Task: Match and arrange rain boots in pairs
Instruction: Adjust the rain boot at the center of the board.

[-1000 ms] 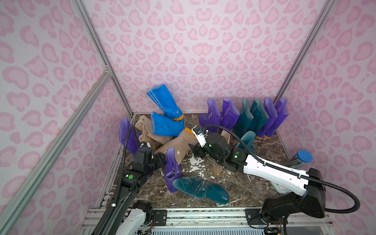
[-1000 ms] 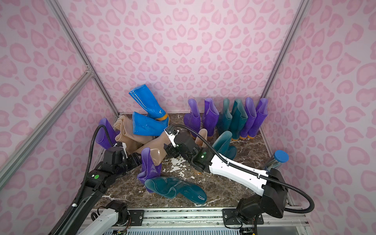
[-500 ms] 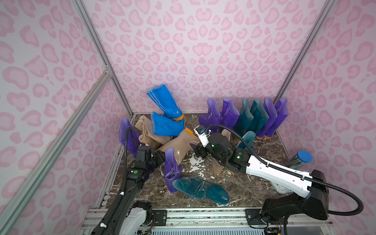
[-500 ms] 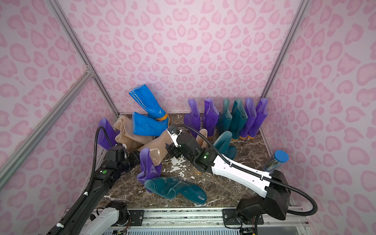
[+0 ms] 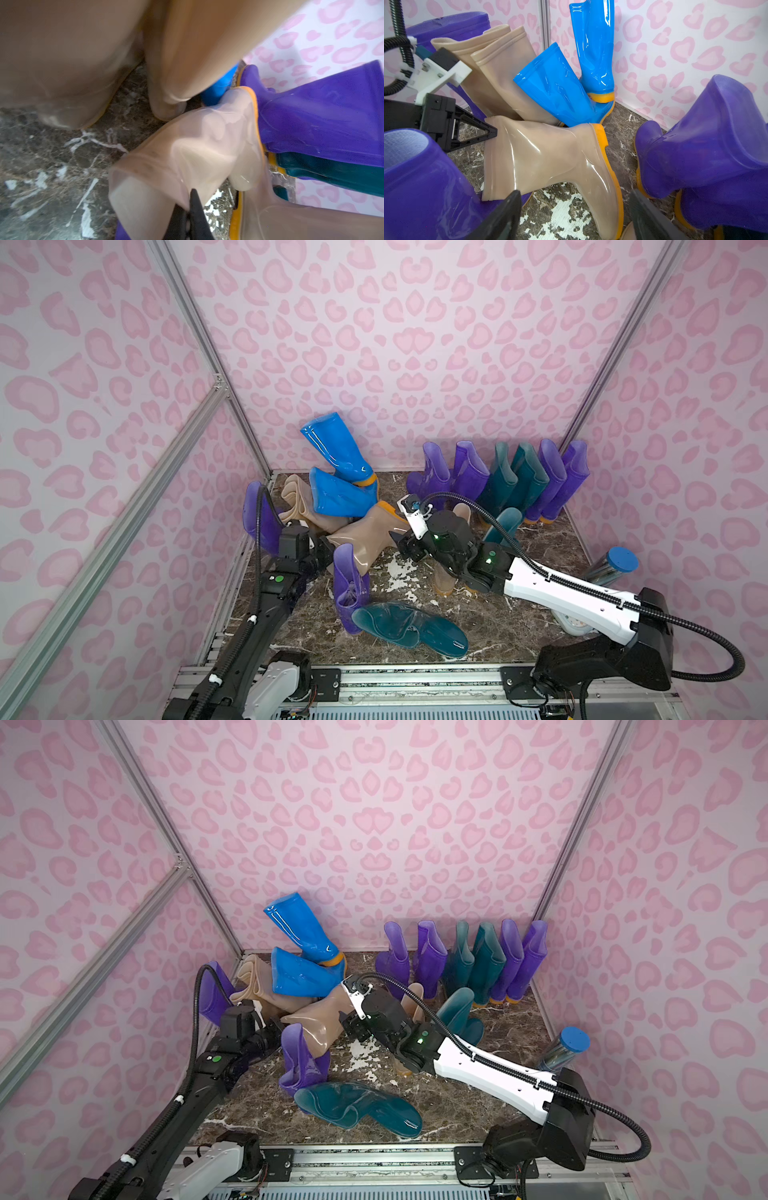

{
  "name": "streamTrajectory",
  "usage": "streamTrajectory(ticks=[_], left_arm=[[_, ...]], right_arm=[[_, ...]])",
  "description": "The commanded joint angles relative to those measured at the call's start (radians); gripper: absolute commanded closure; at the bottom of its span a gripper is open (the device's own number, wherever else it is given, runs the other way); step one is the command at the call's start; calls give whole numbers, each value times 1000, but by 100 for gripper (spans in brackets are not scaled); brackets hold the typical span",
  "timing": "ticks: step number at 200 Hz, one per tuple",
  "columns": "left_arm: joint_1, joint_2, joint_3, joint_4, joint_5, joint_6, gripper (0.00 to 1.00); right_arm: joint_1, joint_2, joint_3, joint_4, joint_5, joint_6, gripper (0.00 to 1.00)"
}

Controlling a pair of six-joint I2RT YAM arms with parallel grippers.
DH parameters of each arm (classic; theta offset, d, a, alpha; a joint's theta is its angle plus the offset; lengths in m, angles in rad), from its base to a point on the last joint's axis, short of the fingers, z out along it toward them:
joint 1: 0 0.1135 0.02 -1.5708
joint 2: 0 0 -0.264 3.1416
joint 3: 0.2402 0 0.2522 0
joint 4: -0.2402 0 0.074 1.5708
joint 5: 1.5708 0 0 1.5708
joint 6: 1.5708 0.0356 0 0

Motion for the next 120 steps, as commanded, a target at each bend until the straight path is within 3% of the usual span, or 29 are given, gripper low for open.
streamTrajectory(ticks=[1,31,80,120], left_arm=[[-7,29,83,52,49,15,98],[-59,115,177,89,106,-21,98],[-187,302,356,128,107,-25,98],[-227,453,503,158,130,-26,98]], right_arm=[[-5,-1,3,25,20,3,19],[-14,0,5,36,7,4,20],[-22,5,23,39,-28,-12,17],[-24,11,27,41,-71,-6,15]])
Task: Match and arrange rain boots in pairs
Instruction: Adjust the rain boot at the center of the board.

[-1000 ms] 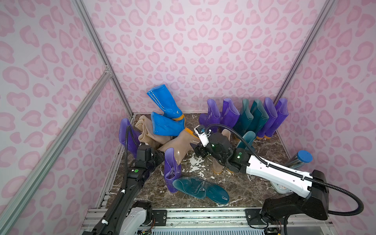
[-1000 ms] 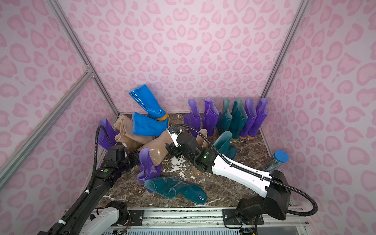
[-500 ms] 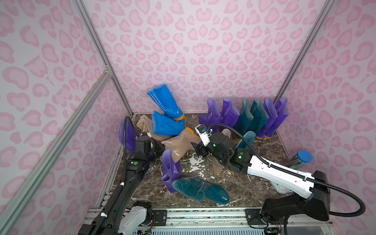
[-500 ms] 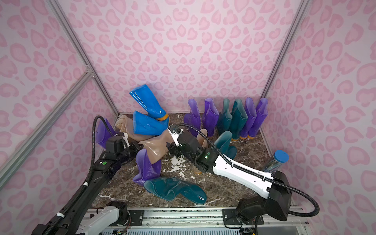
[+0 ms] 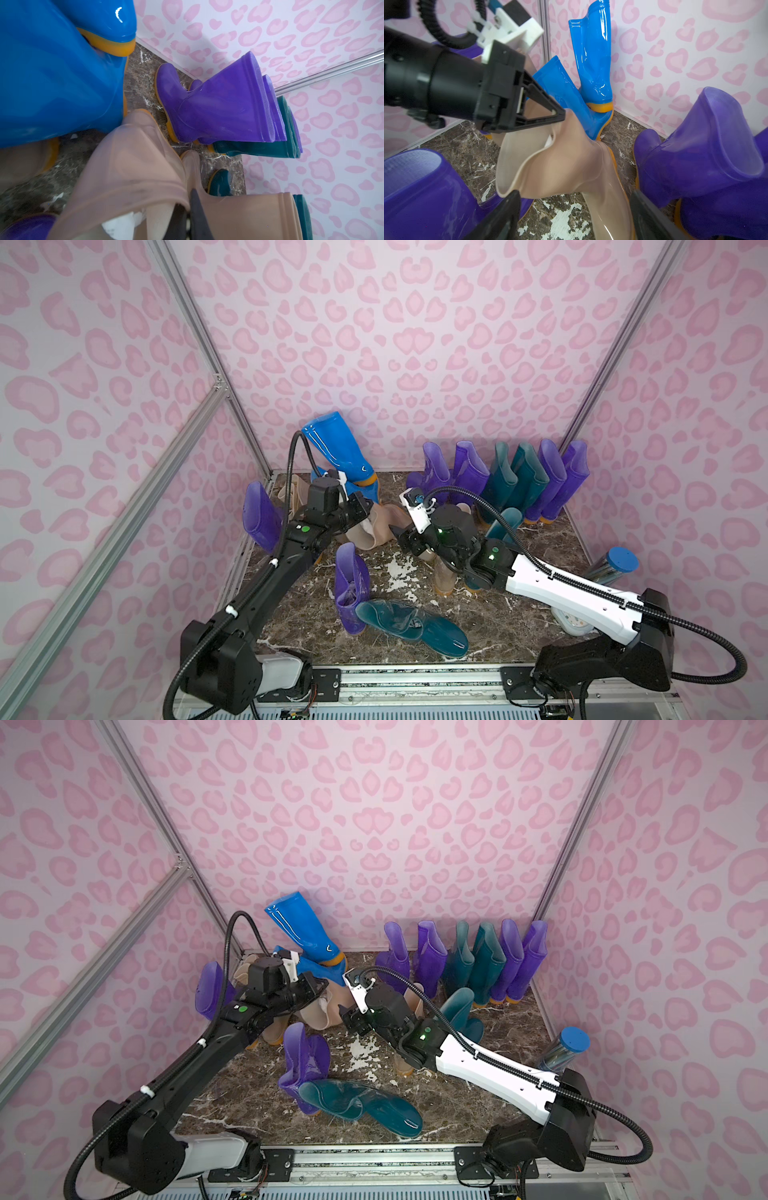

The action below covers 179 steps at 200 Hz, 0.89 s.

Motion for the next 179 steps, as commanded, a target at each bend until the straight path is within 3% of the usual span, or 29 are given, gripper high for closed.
streamTrajectory(ticks=[1,68,98,166,179], left_arm=[[-12,60,65,55,42,-6,98],[-19,197,224,67,80,-13,98],[-19,219,247,66,86,-8,98],[-18,229,255,64,90,5,99],[-17,229,257,66,97,5,98]], right_arm=[[2,5,0,23,-39,5,15],[3,46,-6,26,-179,-19,11],[-10,91,14,2,-103,-30,10],[-59,202,117,-39,-67,-11,10],[-70,223,119,-34,-75,-6,16]])
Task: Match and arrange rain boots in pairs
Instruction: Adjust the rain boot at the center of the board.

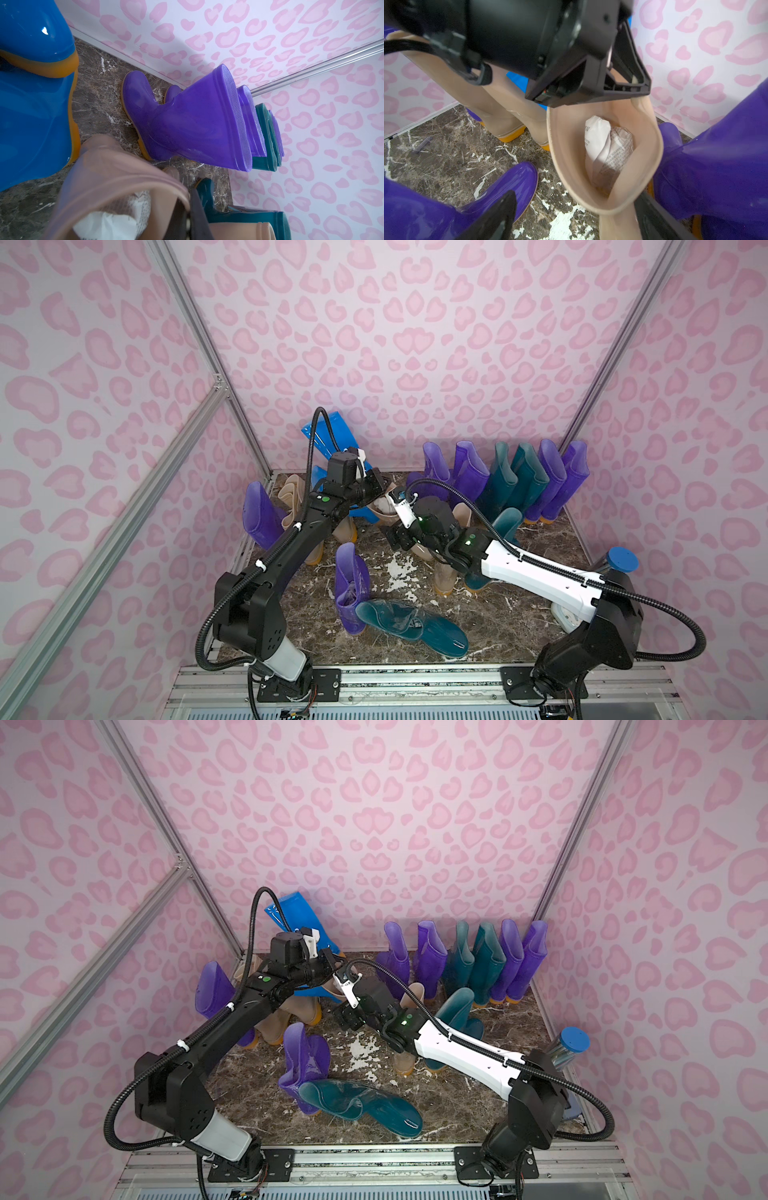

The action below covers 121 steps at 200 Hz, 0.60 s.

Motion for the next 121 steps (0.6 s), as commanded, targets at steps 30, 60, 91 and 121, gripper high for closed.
streamTrajectory(ticks=[30,60,91,121], left_arm=[[6,3,32,33,56,32,98],[31,-4,42,11,99,55,77],[74,-28,101,-25,149,89,34],[130,-57,160,-135,195,218,25]], right_arm=[[-45,62,59,-1,-25,30,49],[-57,57,63,10,-33,27,100],[-65,29,33,20,-65,21,100],[-69,-17,-22,-6,-73,-15,100]])
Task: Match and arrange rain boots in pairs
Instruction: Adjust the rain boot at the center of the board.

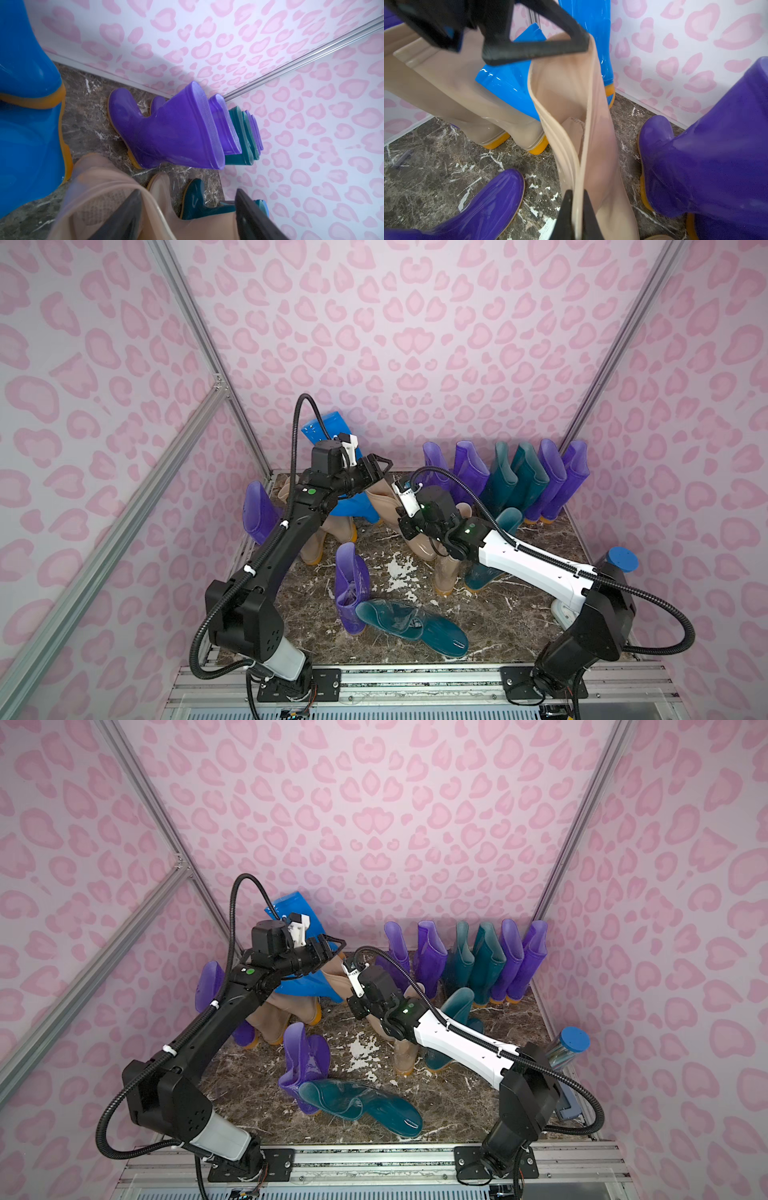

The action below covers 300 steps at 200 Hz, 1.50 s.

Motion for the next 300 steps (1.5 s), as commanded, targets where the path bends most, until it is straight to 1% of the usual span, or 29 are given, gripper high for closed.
streamTrajectory(ticks=[1,28,36,51,56,68,79,88,96,104,115,126,138,154,181,196,229,242,264,278,280,283,300], left_arm=[[33,-21,50,-90,60,139,25],[40,15,184,-400,57,439,26],[41,27,219,-493,24,499,27],[25,18,241,-595,3,632,28],[16,12,243,-622,-29,658,29],[-16,3,255,-702,-74,771,32],[-52,-9,261,-768,-170,867,32],[-86,-20,256,-811,-192,957,30],[-108,-34,247,-825,-218,1008,29],[-120,-43,246,-839,-215,1040,28],[-126,-48,259,-856,-146,1075,27],[-134,-43,271,-868,-125,1097,26],[-154,-28,280,-878,-159,1118,22],[-177,-3,281,-859,-220,1140,21],[-194,51,291,-837,-193,1167,18],[-204,81,293,-838,-218,1181,18],[-210,86,223,-780,-242,1184,21],[-210,88,212,-785,-250,1177,28],[-209,87,190,-804,-270,1162,48],[-210,77,161,-801,-272,1154,64],[-211,75,156,-801,-272,1152,68],[-210,73,152,-802,-270,1150,72],[-211,55,134,-808,-272,1133,89]], right_arm=[[-1,-35,-46,5,-28,-40,100],[-42,-81,-93,-4,-138,-45,100],[-54,-94,-106,-1,-168,-42,100],[-69,-109,-130,19,-183,-35,100],[-72,-112,-133,23,-187,-31,100],[-85,-114,-139,25,-221,-28,100],[-92,-113,-138,21,-240,-23,100],[-94,-111,-133,14,-249,-25,100],[-97,-110,-131,8,-253,-26,100],[-97,-110,-131,9,-252,-25,100],[-99,-107,-132,14,-255,-25,100],[-101,-105,-130,13,-259,-21,100],[-103,-104,-130,10,-269,-22,100],[-104,-110,-137,20,-284,-17,100],[-104,-113,-150,35,-304,-9,100],[-106,-113,-149,32,-307,-6,100],[-118,-123,-154,35,-310,0,100],[-125,-128,-156,45,-311,6,100],[-141,-126,-143,59,-316,20,100],[-148,-121,-138,70,-326,28,100],[-148,-121,-136,71,-327,30,100],[-149,-120,-134,74,-328,31,100],[-149,-109,-121,77,-328,37,100]])
